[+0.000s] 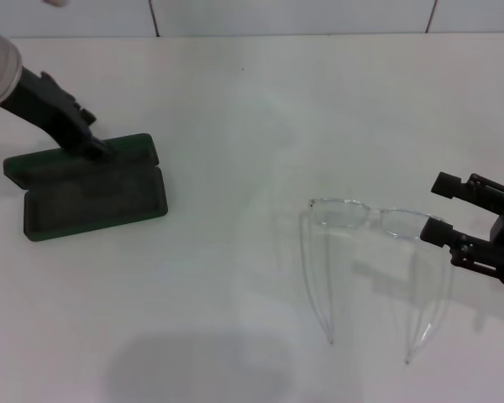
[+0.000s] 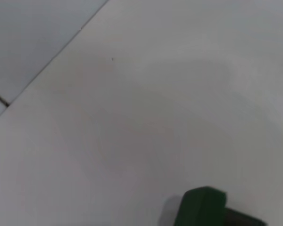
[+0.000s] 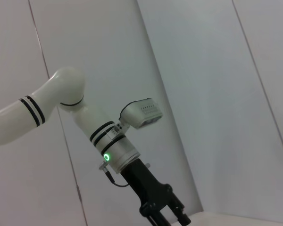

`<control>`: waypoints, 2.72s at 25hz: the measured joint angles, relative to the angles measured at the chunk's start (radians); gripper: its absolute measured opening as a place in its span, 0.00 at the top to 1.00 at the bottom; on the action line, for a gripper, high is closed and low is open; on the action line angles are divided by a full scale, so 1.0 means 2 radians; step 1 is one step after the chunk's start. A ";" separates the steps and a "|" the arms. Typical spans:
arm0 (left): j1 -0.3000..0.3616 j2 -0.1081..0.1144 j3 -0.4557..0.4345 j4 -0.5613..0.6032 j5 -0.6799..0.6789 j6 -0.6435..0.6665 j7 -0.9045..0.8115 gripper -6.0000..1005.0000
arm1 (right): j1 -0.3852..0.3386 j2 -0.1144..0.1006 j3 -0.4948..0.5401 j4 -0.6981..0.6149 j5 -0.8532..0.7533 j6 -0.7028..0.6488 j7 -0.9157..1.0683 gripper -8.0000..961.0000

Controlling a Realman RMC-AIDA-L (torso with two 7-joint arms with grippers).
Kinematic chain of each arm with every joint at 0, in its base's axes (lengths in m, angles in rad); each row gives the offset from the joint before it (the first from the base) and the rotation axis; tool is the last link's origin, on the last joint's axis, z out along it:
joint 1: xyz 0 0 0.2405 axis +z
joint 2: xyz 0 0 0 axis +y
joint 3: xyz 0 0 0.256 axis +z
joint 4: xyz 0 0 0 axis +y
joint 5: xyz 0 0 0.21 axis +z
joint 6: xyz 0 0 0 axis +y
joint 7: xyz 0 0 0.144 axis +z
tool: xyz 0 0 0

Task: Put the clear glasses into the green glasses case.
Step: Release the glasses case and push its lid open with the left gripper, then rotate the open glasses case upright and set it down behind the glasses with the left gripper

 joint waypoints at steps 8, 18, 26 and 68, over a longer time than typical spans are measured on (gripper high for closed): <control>-0.013 -0.001 0.007 -0.043 0.040 -0.028 0.003 0.43 | -0.001 0.003 0.004 0.000 0.000 0.009 -0.006 0.23; -0.011 -0.001 0.036 -0.062 0.060 -0.064 0.009 0.44 | 0.000 0.004 0.004 0.000 -0.004 0.012 -0.006 0.23; -0.010 0.008 0.065 -0.072 0.061 -0.066 0.022 0.45 | -0.002 0.004 0.004 0.000 -0.003 0.012 -0.006 0.25; 0.025 -0.027 0.112 0.164 0.056 0.068 0.003 0.80 | 0.188 -0.001 -0.167 -0.518 -0.376 0.033 0.581 0.35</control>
